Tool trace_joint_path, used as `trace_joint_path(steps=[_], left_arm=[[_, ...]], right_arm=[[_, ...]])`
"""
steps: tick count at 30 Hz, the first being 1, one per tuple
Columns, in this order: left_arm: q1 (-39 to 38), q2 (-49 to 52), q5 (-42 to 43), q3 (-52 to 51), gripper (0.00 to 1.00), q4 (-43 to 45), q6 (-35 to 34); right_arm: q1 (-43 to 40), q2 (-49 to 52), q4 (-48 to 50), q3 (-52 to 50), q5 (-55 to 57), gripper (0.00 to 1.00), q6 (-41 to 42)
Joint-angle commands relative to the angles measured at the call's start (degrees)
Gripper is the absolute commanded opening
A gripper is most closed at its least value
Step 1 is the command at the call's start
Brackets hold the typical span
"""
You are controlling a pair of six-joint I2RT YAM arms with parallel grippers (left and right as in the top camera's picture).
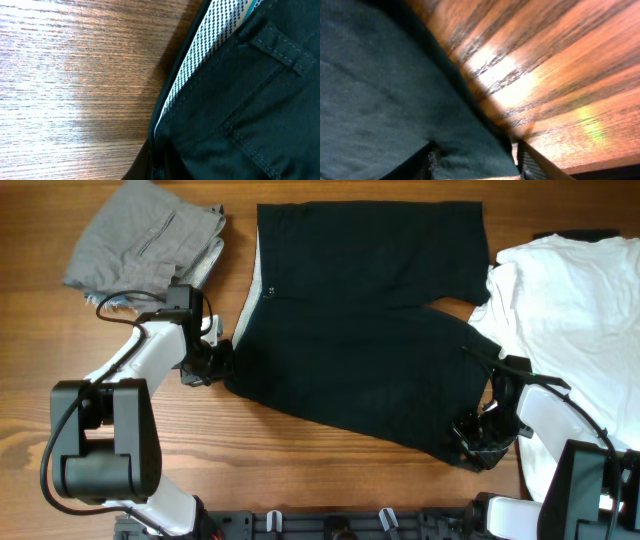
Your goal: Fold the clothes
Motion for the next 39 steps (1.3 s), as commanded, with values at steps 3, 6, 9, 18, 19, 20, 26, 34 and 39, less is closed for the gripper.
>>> trace_joint_path(steps=[3, 6, 9, 18, 19, 20, 26, 34, 39], left_arm=[[0.1, 2.4, -1.4, -1.3, 0.04, -1.8, -0.2], [0.8, 0.7, -1.4, 0.5, 0.04, -5.7, -1.5], [3.0, -3.2, -1.5, 1.4, 0.04, -10.1, -1.4], [9.0, -20.2, -1.5, 1.5, 0.04, -18.4, -1.4], [9.0, -22.5, -1.5, 1.7, 0.04, -18.9, -1.4], [9.0, -24.8, -1.4, 2.2, 0.04, -20.1, -1.4], [9.0, -36.6, -1.5, 6.0, 0.04, -25.4, -1.4], [9.0, -41.3, -1.7, 6.0, 0.04, -27.6, -1.2], [9.0, -38.6, -1.7, 6.0, 0.04, -27.5, -1.2]], right_arm=[[0.2, 0.7, 1.4, -0.7, 0.2, 0.04, -3.4], [0.2, -0.1, -3.5, 3.9, 0.2, 0.04, -6.7], [0.2, -2.2, -8.8, 9.8, 0.0, 0.04, -9.0], [0.2, -13.0, -20.6, 32.0, 1.8, 0.04, -8.4], [0.2, -13.6, -21.4, 34.0, 2.4, 0.04, -8.3], [0.2, -14.4, -22.6, 36.7, 3.1, 0.04, -8.3], [0.2, -17.0, -28.0, 46.7, 6.6, 0.04, -8.3], [0.2, -17.2, -14.0, 46.7, 4.7, 0.04, -10.9], [0.2, -15.0, -8.5, 46.7, 4.7, 0.04, -10.3]])
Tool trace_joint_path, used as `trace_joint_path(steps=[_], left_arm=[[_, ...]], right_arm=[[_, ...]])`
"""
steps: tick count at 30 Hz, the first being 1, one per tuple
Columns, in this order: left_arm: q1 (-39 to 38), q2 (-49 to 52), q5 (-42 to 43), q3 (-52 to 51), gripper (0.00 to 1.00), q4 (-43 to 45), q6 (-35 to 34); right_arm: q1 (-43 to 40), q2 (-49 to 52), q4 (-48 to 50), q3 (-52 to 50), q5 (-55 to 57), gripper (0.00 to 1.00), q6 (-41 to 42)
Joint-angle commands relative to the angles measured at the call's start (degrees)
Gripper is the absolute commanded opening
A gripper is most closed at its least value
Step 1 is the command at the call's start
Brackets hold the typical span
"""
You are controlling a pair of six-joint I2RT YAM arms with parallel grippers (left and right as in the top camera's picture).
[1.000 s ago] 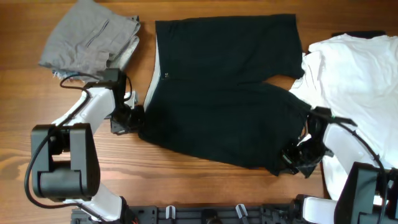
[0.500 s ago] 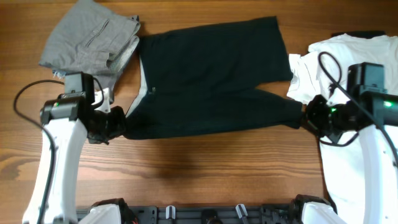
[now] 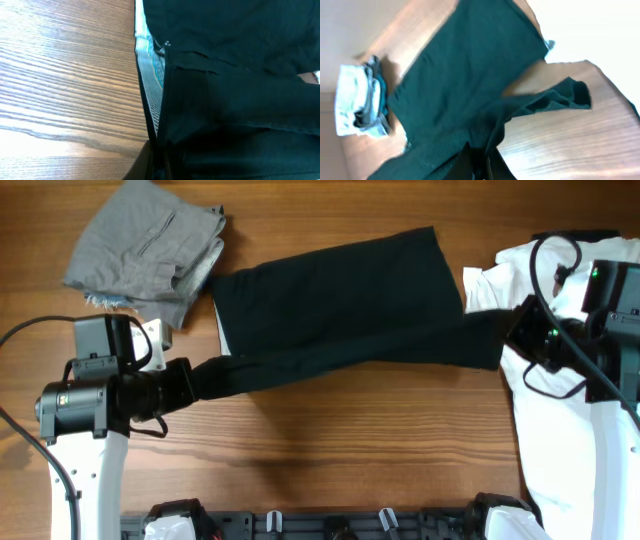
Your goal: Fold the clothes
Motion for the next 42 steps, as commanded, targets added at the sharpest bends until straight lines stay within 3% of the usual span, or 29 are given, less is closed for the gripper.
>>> trace_joint_path(steps=[1, 5, 15, 21, 24, 25, 26, 27, 28, 29, 30, 37, 42], left_arm=[[1.2, 2.5, -6.8, 0.9, 0.04, 0.3, -0.1], [0.9, 6.4, -6.7, 0.9, 0.04, 3.0, -0.1], [-6.3, 24.1, -10.1, 0.9, 0.04, 14.8, -0.3], [-6.3, 35.3, -11.0, 0.9, 0.08, 27.7, -0.3], [-6.3, 37.9, -10.8, 0.9, 0.24, 35.1, -0.5], [-6.3, 38.4, -10.7, 0.9, 0.38, 37.5, -0.5], [-6.3, 38.6, -10.7, 0.9, 0.53, 39.2, -0.5], [-6.3, 38.6, -10.8, 0.9, 0.64, 40.6, -0.5], [-6.3, 38.6, -10.7, 0.9, 0.74, 41.4, -0.5], [-6.3, 38.6, -10.8, 0.9, 0.93, 41.5, -0.5], [-6.3, 38.6, -10.7, 0.9, 0.98, 41.1, -0.5], [-6.3, 38.6, -10.6, 0.9, 1.00, 37.4, -0.1], [-6.2, 37.8, -7.7, 1.9, 0.98, 37.5, 1.3]], right_arm=[[-1.2, 3.0, 3.6, 1.4, 6.4, 0.04, 0.0], [-1.2, 9.5, 8.9, 1.4, 6.4, 0.04, -0.1], [-0.2, 25.5, 33.7, 1.4, -3.8, 0.05, 0.1], [4.8, 36.4, 50.9, 1.4, -5.7, 0.08, 1.1], [6.9, 42.7, 60.2, 1.4, -5.6, 0.10, 1.6], [7.4, 44.7, 62.8, 1.4, -5.2, 0.16, 1.6], [7.6, 46.2, 64.7, 1.4, -5.0, 0.31, 1.6], [7.6, 47.5, 66.1, 1.4, -5.0, 0.51, 2.0], [7.6, 48.5, 66.9, 1.4, -4.9, 0.52, 3.1], [7.5, 49.4, 66.9, 1.4, -5.0, 0.53, 3.6], [7.4, 49.9, 66.4, 1.4, -5.0, 0.56, 3.5], [4.7, 50.0, 54.0, 1.4, -6.4, 0.60, 1.8], [2.3, 49.9, 45.6, 1.4, -16.3, 0.58, -8.2]])
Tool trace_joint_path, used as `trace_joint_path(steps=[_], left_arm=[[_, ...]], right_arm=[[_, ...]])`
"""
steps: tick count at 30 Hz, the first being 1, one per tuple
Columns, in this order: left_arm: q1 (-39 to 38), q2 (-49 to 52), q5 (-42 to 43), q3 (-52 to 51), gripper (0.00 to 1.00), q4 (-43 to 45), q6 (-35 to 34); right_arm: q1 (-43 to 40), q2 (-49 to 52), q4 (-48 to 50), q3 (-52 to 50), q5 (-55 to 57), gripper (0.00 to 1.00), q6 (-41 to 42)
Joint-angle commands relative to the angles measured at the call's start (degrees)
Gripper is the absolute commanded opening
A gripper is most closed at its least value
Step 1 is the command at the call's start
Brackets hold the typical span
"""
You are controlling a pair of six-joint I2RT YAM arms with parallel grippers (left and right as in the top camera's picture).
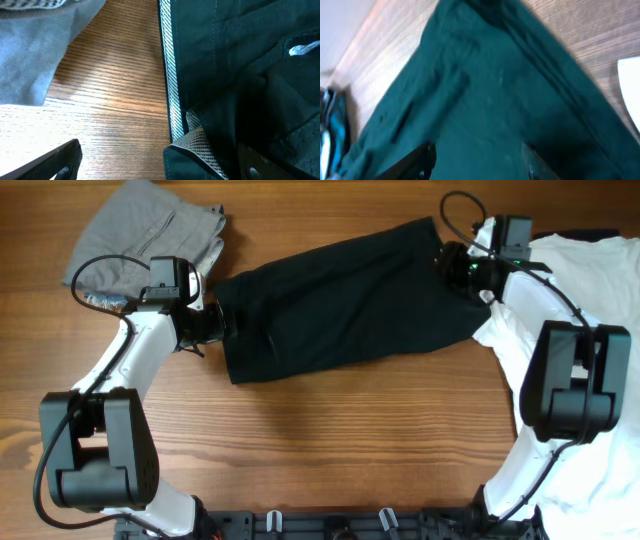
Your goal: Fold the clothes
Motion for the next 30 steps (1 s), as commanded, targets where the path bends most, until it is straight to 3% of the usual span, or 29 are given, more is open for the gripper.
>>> trace_joint_path(steps=[1, 5, 9, 12, 15, 16, 17, 18, 20, 22, 26, 30], left_arm=[[0.2, -1.1, 2.5, 1.6, 0.98, 0.1, 1.8], [0.2, -5.8, 6.9, 3.1, 0.98, 0.2, 2.0], [-0.2, -6.5, 9.3, 2.9, 0.79, -0.5, 6.9], [-1.9, -4.0, 9.8, 2.7, 0.73, -0.4, 12.5], [-4.0, 0.6, 9.8, 2.4, 0.56, 2.2, 15.3], [-4.6, 2.8, 9.8, 2.4, 0.37, 3.2, 15.3], [-5.0, 4.1, 9.8, 2.4, 0.29, 3.4, 15.3], [-5.1, 5.4, 9.7, 2.4, 0.27, 3.4, 15.3], [-5.1, 8.6, 9.8, 2.4, 0.67, 3.6, 14.6], [-5.1, 11.5, 9.8, 2.4, 0.69, 4.9, 14.6], [-5.0, 10.5, 9.7, 3.8, 0.63, 2.0, 14.1], [-5.0, 2.8, 9.8, 9.7, 0.76, -11.5, 14.0]], right_arm=[[-1.5, 0.1, -4.2, 0.9, -7.3, 0.56, -7.2], [-1.6, 0.1, -11.6, 0.9, -5.2, 0.53, -7.6], [-1.5, 0.1, -18.6, 0.7, 2.3, 0.36, -7.6], [-1.5, 0.2, -21.8, 0.1, 5.6, 0.21, -7.7], [-1.5, 0.4, -22.2, -1.6, 8.2, 0.09, -7.6], [-1.5, 0.4, -21.9, -2.6, 8.5, 0.08, -7.5], [-1.5, 0.4, -21.7, -3.3, 8.8, 0.08, -7.5], [-1.5, 0.4, -21.8, -3.6, 9.2, 0.08, -7.5], [-1.5, 0.4, -21.8, -4.1, 10.0, 0.15, -7.6], [-1.6, 0.0, -22.2, -4.0, 10.0, 0.20, -7.7], [-1.6, -5.1, -23.4, -4.0, 9.3, 0.20, -8.9], [-1.6, -15.6, -25.3, -4.0, 9.4, 0.30, -13.9]])
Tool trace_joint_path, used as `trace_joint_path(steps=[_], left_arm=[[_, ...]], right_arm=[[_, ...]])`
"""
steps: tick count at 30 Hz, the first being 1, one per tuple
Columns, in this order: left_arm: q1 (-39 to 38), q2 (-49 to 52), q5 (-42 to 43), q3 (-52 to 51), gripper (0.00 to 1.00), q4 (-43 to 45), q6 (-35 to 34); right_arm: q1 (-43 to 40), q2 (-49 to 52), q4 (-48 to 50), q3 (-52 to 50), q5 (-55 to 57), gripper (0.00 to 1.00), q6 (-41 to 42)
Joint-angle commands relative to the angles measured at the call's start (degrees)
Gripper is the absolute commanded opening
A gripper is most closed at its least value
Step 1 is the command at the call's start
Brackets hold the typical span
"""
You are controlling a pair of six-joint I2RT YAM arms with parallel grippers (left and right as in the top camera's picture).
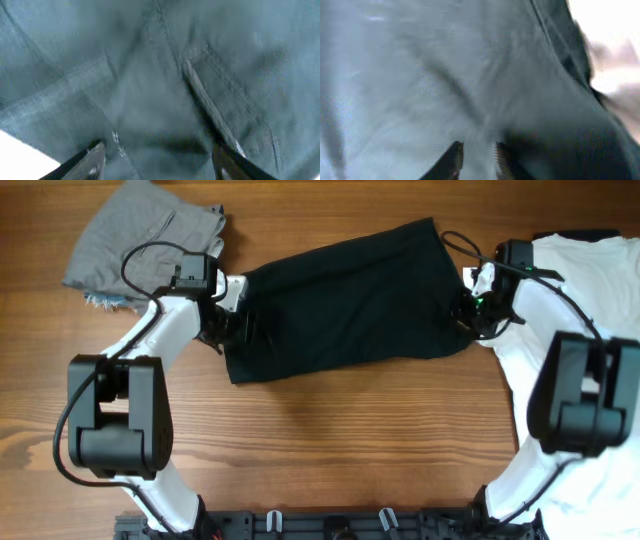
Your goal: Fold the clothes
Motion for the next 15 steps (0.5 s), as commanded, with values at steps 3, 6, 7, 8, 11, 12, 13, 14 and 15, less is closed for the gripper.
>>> trace_joint_path(steps=[3, 6, 7, 8, 11, 12, 13, 14, 15], left_arm=[[0.1, -12.0, 0.1, 4.3, 0.90, -13.9, 0.3], [0.1, -11.9, 0.1, 3.0, 1.00, -18.3, 0.0], [0.1, -11.9, 0.1, 1.7, 1.00, -18.4, -0.4], [0.1, -11.7, 0.1, -0.2, 1.00, -17.9, -1.0], [0.1, -11.3, 0.1, -6.8, 1.00, -14.2, -6.0], [0.1, -11.3, 0.2, -9.5, 1.00, -12.2, -7.5], [0.1, -11.2, 0.4, -11.4, 1.00, -10.5, -9.1], [0.1, -11.2, 1.1, -12.9, 1.00, -9.0, -11.0], [0.1, -11.2, 2.0, -14.0, 1.00, -7.5, -12.4]], right_arm=[[-0.2, -16.2, -1.1, 0.2, 1.6, 0.40, -4.3], [-0.2, -16.9, -1.6, 0.2, 1.6, 0.43, -4.0], [-0.2, -16.6, -1.9, 0.2, 1.6, 0.43, -4.0], [-0.2, -16.4, -2.4, 0.2, 1.6, 0.44, -4.0], [-0.2, -16.4, -3.7, 0.2, 1.6, 0.44, -4.1], [-0.2, -16.4, -4.0, 0.2, 1.6, 0.44, -4.0], [-0.2, -16.4, -4.2, 0.2, 1.6, 0.44, -4.0], [-0.2, -16.4, -4.3, 0.2, 1.6, 0.44, -4.0], [-0.2, -16.4, -4.3, 0.2, 1.6, 0.45, -4.0]])
